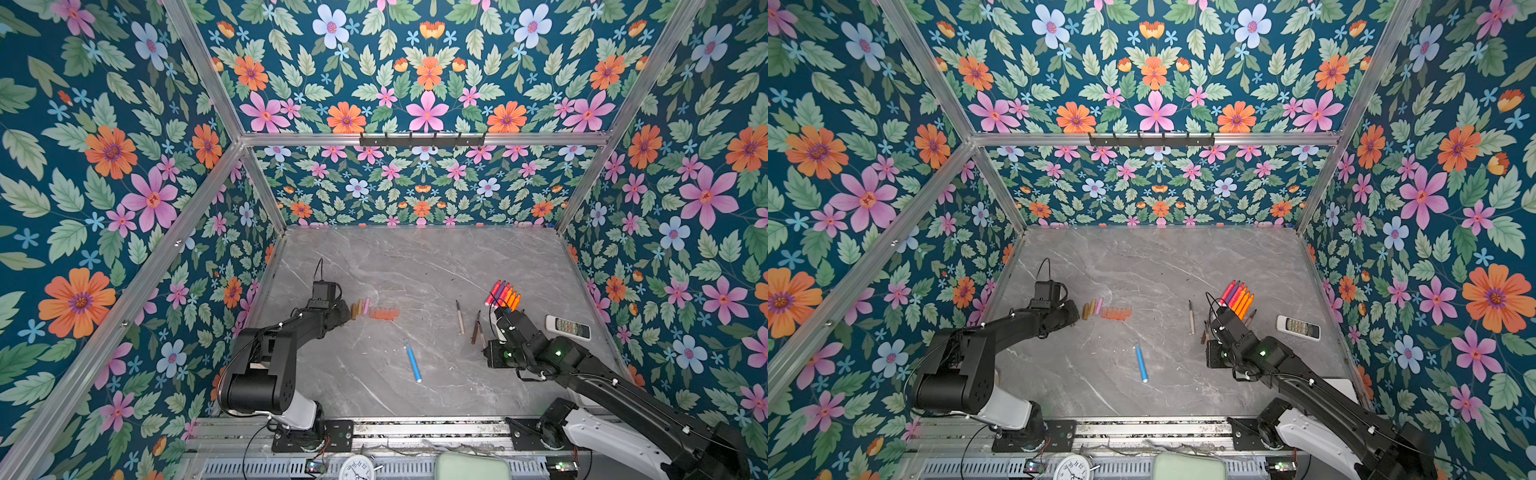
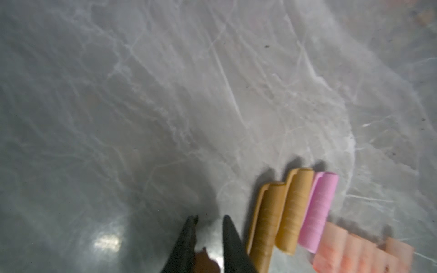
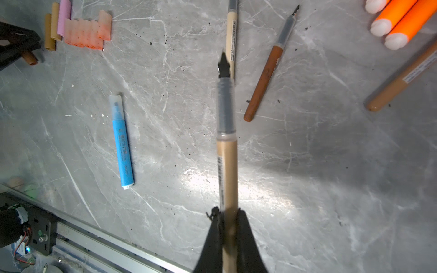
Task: Remove pen caps from pens
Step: Place the pen cap at the middle-left of the table.
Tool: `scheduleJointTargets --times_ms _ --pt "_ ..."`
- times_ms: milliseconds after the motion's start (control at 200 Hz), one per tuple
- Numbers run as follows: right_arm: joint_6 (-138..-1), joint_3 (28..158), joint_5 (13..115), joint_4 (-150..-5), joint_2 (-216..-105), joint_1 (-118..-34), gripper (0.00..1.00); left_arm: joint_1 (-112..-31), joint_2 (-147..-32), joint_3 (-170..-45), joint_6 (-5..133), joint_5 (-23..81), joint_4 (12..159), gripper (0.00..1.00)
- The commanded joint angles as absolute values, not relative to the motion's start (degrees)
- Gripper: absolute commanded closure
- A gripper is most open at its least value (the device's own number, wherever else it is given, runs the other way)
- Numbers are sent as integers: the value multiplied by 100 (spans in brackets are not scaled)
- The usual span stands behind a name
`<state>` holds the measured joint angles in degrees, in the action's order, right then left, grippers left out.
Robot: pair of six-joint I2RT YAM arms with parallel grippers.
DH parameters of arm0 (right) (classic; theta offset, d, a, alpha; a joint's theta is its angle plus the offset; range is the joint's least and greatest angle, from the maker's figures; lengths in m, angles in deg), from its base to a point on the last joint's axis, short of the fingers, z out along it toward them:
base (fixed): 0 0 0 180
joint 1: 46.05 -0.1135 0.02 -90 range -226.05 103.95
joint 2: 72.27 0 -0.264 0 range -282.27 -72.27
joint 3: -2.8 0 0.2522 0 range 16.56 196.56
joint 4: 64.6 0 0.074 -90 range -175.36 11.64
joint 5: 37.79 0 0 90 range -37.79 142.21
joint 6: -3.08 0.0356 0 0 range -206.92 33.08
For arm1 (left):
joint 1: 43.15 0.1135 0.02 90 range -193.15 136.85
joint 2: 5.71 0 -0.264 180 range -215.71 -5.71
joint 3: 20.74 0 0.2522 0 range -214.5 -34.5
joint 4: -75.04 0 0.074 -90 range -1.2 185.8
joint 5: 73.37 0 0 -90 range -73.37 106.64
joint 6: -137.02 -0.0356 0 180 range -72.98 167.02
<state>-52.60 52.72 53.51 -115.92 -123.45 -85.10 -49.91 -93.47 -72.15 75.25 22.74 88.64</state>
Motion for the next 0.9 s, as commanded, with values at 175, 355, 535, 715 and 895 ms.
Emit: scheduleJointTargets --times_ms 175,355,535,715,895 --pt "-5285 5382 5221 -11739 -12401 -8517 100 -4982 -9319 -7183 7488 2531 8880 54" --pt "-5347 5497 5124 -11636 -12747 -8482 100 -4982 -9098 -7068 7492 2650 8850 54" --pt "-5559 5574 5563 -11325 -13101 -7840 100 -4983 -8494 -6841 7613 2772 8722 55" --pt "-5834 5469 5956 -10810 -13524 -6907 100 -5024 -7267 -6394 7838 2800 8766 55" --pt "-6009 5695 6026 -10552 -14066 -6653 100 -5260 -5995 -5779 7795 2761 8914 57"
